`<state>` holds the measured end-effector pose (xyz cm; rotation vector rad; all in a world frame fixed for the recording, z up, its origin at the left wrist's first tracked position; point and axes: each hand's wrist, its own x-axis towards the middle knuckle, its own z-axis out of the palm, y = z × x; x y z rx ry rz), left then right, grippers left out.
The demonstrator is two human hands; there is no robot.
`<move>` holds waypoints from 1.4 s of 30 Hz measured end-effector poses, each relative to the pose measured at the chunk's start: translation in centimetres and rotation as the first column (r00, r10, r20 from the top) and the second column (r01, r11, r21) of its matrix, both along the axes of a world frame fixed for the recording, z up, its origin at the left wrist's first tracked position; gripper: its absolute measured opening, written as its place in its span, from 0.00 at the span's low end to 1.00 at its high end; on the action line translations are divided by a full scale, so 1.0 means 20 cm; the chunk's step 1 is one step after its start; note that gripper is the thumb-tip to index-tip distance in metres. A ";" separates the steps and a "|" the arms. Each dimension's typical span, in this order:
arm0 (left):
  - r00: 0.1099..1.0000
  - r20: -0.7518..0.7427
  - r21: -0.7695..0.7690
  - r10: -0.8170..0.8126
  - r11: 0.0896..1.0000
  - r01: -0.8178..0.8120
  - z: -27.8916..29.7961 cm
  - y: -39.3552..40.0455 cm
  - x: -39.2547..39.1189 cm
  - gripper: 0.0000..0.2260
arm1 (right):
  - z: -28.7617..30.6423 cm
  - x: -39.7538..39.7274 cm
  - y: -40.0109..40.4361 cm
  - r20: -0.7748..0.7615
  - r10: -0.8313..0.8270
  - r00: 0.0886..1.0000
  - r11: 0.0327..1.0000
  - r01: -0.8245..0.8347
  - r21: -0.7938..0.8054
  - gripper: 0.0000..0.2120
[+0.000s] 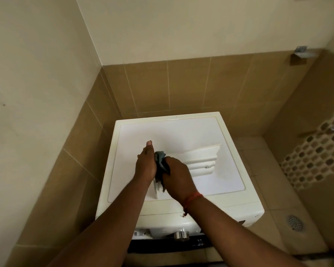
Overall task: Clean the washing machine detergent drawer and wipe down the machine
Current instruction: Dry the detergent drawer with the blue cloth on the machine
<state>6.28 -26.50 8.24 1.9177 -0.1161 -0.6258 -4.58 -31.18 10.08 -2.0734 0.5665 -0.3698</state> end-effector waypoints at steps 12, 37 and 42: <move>0.983 0.130 0.052 -0.131 0.991 0.125 -0.01 0.03 0.02 0.26 | -0.15 -0.33 -0.61 0.002 -0.774 0.633 0.520 0.634 0.572 0.12; 0.992 0.113 0.111 0.048 0.992 -0.060 -0.03 0.01 0.03 0.16 | -0.58 -0.37 -0.80 -0.095 -0.353 0.931 0.875 0.364 0.318 0.14; 0.993 0.117 0.151 0.030 0.987 -0.048 -0.03 0.02 0.04 0.16 | -0.52 -0.28 -0.87 -0.193 -0.354 0.915 0.862 0.399 0.313 0.11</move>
